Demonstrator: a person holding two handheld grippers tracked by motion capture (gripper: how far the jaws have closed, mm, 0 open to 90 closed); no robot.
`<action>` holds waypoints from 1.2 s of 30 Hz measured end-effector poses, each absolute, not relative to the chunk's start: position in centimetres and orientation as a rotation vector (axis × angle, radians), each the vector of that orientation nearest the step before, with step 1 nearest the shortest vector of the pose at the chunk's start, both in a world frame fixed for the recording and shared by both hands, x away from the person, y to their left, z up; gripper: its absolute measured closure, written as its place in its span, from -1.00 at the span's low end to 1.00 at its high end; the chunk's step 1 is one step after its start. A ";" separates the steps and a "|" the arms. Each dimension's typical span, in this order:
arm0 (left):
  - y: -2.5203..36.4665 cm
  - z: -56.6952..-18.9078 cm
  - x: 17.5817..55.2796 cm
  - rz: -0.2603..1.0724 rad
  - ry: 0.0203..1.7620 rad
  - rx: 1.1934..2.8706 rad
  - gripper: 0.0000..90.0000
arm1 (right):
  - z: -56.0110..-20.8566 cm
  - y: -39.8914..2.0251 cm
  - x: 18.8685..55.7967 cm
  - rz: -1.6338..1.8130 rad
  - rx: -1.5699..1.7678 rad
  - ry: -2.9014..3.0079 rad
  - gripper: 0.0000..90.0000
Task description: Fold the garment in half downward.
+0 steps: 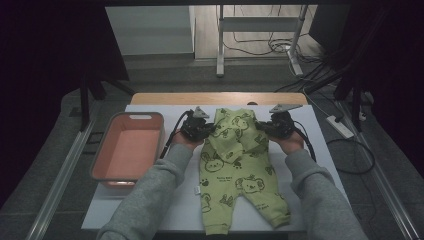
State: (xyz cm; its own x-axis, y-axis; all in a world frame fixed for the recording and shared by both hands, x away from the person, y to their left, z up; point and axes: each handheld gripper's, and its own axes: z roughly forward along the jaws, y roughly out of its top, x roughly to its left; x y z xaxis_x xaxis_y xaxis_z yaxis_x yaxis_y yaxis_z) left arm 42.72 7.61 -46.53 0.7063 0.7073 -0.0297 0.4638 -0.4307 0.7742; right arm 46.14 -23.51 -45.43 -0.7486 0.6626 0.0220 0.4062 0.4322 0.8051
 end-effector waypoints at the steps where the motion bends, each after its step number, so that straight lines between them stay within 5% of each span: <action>1: 7.6 -46.6 42.7 0.382 0.891 2.104 0.84 | -45.4 -23.5 46.1 1.223 0.921 2.390 0.92; 25: 8.0 -46.4 35.5 0.389 0.718 2.085 0.84 | -45.5 -24.9 39.0 1.286 0.770 2.390 0.92; 36: 8.1 -46.8 35.2 0.356 0.729 2.100 0.84 | -45.8 -25.0 37.8 1.286 0.768 2.409 0.92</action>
State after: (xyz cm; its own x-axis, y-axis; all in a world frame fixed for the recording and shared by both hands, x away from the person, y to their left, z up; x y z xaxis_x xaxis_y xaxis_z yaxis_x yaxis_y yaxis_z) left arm 35.24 8.13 -46.82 0.7884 0.6151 -0.0118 0.3695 -0.4581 0.8085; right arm 37.83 -25.02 -45.76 -0.8109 0.5850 -0.0151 0.3129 0.4552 0.8336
